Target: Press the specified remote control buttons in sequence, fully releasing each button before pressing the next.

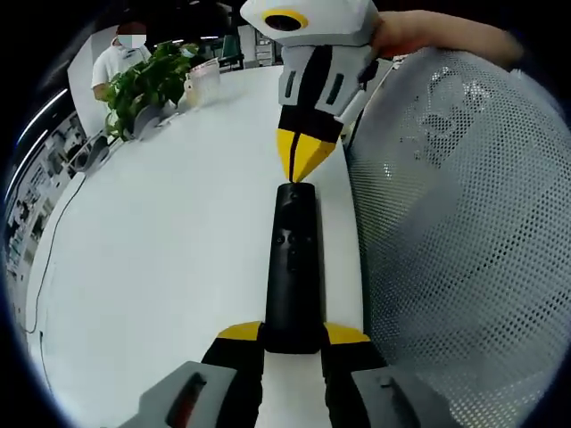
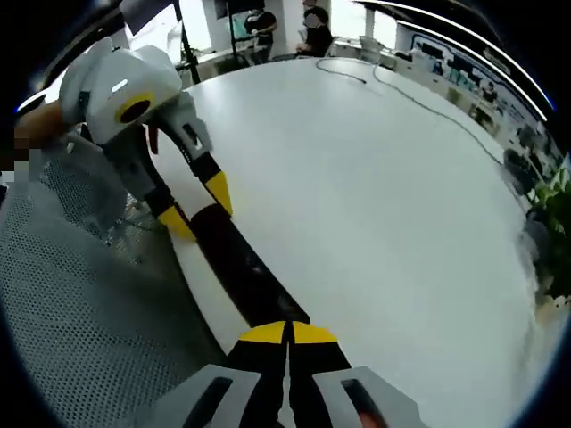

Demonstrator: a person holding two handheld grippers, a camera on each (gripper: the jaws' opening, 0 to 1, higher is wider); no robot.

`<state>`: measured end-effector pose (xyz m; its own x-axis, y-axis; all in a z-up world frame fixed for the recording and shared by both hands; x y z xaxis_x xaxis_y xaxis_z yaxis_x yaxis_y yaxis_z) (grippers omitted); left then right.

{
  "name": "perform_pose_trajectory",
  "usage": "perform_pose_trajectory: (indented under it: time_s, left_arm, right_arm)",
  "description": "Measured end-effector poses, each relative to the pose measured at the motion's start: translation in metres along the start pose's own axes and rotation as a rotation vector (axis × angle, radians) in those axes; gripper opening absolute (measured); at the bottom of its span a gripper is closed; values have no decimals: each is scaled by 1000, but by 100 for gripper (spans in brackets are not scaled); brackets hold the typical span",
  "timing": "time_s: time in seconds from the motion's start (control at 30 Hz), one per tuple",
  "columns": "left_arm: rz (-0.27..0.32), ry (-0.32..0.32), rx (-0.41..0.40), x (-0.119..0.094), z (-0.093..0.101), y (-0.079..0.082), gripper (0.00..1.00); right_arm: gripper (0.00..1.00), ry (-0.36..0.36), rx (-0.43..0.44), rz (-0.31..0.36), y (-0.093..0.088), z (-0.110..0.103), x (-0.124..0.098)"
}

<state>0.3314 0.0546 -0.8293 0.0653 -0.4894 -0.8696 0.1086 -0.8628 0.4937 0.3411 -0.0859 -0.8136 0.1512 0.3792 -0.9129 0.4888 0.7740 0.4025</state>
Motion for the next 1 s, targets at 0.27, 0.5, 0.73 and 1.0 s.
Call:
perform_pose_trajectory:
  time_s: [0.27, 0.5, 0.73, 1.0]
  left_arm:
    - [1, 0, -1, 0, 0, 0, 25]
    - [4, -1, -9, 0, 0, 0, 25]
    - [4, -1, -9, 0, 1, 0, 25]
    - [4, 0, -6, 0, 1, 0, 25]
  right_arm:
    - [0, -2, -7, -26, -2, 0, 4]
    - [0, -17, -4, -14, -4, -1, 4]
    - [0, -40, -6, -9, -4, -2, 3]
    - [0, -22, -27, -25, -3, -2, 2]
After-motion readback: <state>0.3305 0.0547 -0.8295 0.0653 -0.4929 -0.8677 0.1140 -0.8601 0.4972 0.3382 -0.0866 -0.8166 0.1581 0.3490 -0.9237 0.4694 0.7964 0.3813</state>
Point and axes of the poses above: the point that each gripper's makers call its tool centre point, and the gripper's own axes: x roughly forward along the fingers, z roughly to its right, y roughly out of its top, the point moved 4 cm from there along -x, roughly backward along the fingers, and after that the axes turned 3 degrees about -z, right-handed, at the moved point
